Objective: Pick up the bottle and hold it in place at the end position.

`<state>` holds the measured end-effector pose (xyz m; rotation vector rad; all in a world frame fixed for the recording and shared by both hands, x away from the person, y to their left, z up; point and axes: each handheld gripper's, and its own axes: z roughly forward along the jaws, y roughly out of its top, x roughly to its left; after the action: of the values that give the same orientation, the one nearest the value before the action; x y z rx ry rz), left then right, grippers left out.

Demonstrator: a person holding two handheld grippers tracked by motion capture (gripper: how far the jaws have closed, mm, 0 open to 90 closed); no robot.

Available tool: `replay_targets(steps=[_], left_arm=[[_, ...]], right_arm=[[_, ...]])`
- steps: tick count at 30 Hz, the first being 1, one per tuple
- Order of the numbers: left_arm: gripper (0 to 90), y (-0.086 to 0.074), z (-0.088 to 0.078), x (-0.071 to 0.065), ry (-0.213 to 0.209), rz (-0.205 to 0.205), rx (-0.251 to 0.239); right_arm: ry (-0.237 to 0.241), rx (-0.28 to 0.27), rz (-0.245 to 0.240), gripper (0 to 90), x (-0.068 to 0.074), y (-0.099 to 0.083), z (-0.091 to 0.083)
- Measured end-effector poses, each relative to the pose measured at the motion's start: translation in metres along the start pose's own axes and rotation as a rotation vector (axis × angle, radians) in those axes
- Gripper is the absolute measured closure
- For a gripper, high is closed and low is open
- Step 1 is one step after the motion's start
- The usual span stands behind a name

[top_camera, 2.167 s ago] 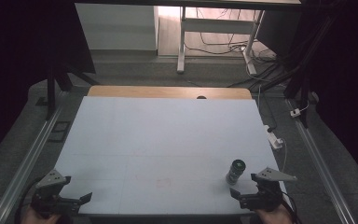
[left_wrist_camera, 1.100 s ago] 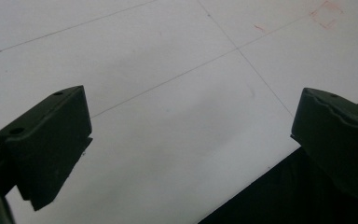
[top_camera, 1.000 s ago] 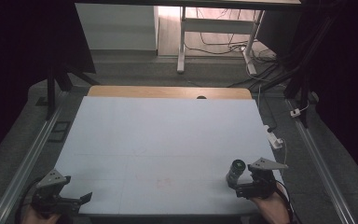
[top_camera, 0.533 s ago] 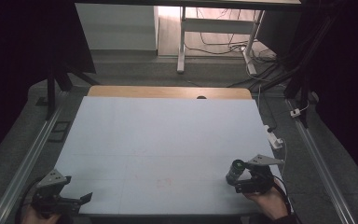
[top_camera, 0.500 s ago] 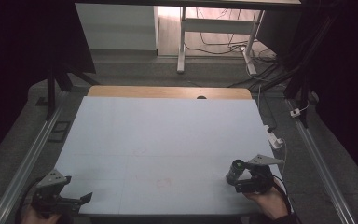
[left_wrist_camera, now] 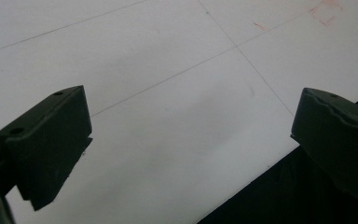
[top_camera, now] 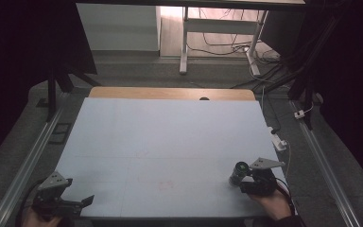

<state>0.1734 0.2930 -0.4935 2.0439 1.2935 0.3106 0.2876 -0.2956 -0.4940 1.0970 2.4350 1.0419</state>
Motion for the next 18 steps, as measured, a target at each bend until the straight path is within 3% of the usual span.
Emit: replay_targets(steps=[2,7,13,18], left_arm=[[0.0,0.0000,0.0001,-0.0001,0.001,0.001,0.000],[0.0,0.0001,0.0002,-0.0002,0.002,0.002,0.002],[0.0,0.0003,0.0004,-0.0003,0.003,0.004,0.005],[0.0,0.0005,0.0009,-0.0001,0.000,0.003,0.008]], right_arm=[[0.005,-0.002,-0.008,49.6,0.0007,0.0002,-0.0008],[-0.032,0.002,-0.058,51.9,0.0051,0.0013,-0.0019],[-0.050,0.007,-0.047,52.2,0.0073,0.0042,-0.0025],[-0.051,-0.029,-0.031,52.2,0.0082,0.0085,-0.0076]])
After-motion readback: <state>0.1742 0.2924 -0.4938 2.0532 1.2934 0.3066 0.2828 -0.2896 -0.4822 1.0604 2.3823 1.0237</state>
